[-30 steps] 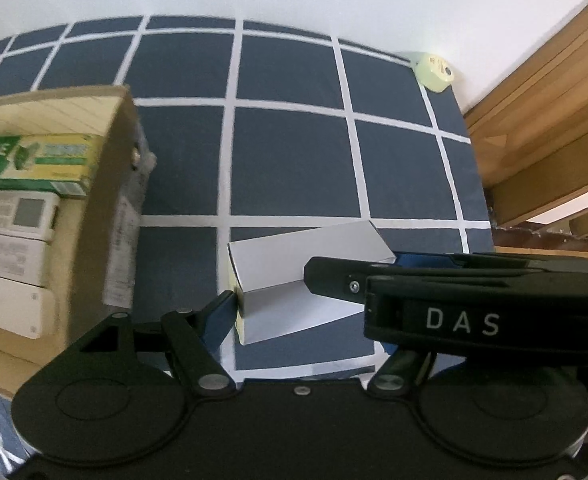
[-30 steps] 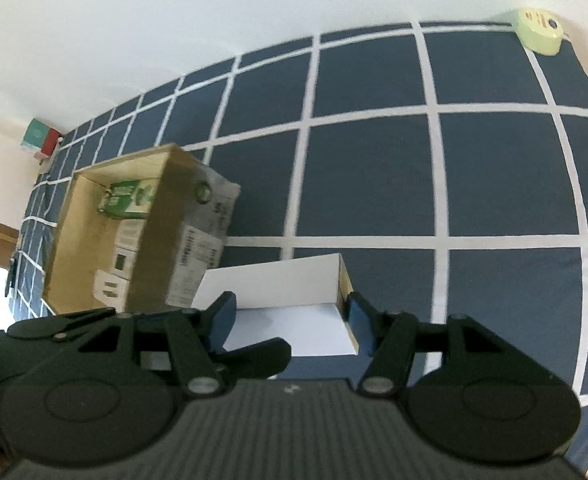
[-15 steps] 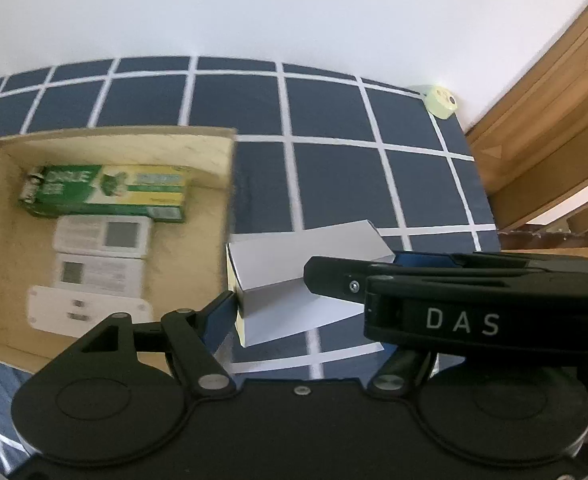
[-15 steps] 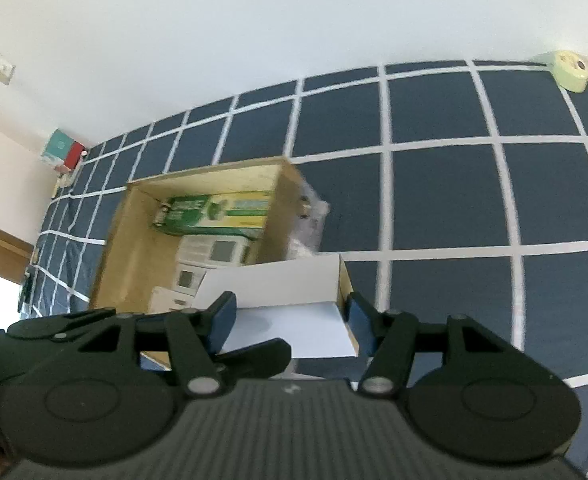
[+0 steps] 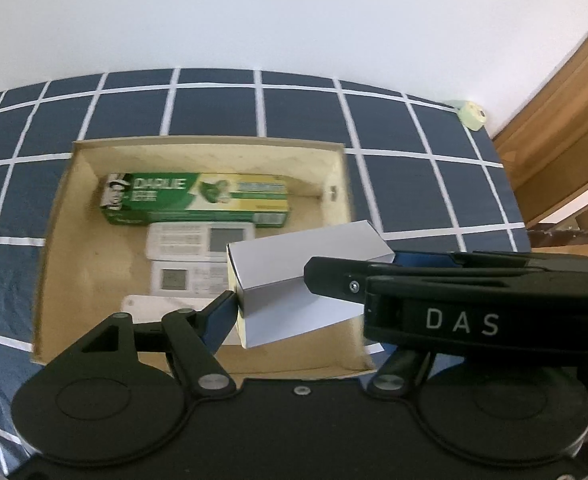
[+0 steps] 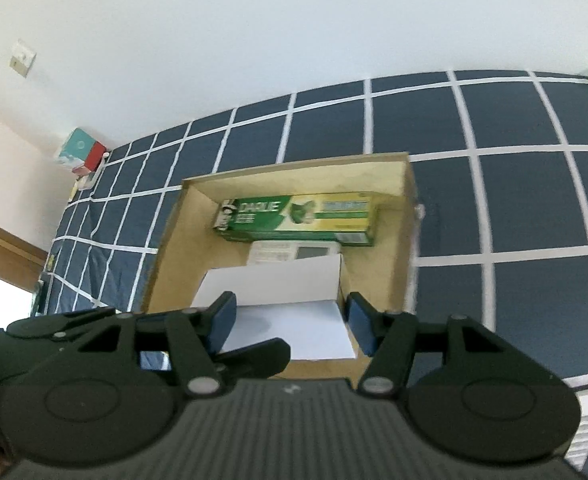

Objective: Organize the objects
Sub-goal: 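Lift the white box with the left gripper and carry it over the cardboard box, then lower the white box onto the remotes and open the left gripper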

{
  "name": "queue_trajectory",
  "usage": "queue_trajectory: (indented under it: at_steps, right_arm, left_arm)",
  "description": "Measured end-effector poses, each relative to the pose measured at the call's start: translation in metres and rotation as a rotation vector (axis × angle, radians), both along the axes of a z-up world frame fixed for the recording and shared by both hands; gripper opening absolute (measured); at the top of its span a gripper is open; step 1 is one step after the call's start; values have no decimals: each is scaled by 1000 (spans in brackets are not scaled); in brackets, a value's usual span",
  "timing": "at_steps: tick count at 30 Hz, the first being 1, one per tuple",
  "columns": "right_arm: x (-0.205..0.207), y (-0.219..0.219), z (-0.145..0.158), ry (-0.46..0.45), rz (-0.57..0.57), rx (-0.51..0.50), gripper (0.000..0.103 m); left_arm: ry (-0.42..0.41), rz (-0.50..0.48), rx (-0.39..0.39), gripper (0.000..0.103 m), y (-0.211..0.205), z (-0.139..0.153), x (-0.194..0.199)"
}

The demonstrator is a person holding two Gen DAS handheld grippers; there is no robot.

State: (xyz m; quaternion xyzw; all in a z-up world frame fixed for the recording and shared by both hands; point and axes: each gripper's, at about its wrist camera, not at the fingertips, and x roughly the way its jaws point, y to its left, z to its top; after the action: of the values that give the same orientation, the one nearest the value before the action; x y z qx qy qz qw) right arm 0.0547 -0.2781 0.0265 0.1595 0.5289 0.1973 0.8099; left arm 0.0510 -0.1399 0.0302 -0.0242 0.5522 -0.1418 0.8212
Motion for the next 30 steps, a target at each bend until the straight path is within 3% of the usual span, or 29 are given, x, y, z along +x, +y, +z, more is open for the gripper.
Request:
queue_trajectory:
  at_steps: [10,30]
  right_arm:
    - [12,50,-17,35,-27,1,61]
    - [64,80,-84,185,-101,-27,61]
  left_arm:
    - [37,-25,1,69,47,-16,22]
    - [185,-103,-13,68,73,-84,88]
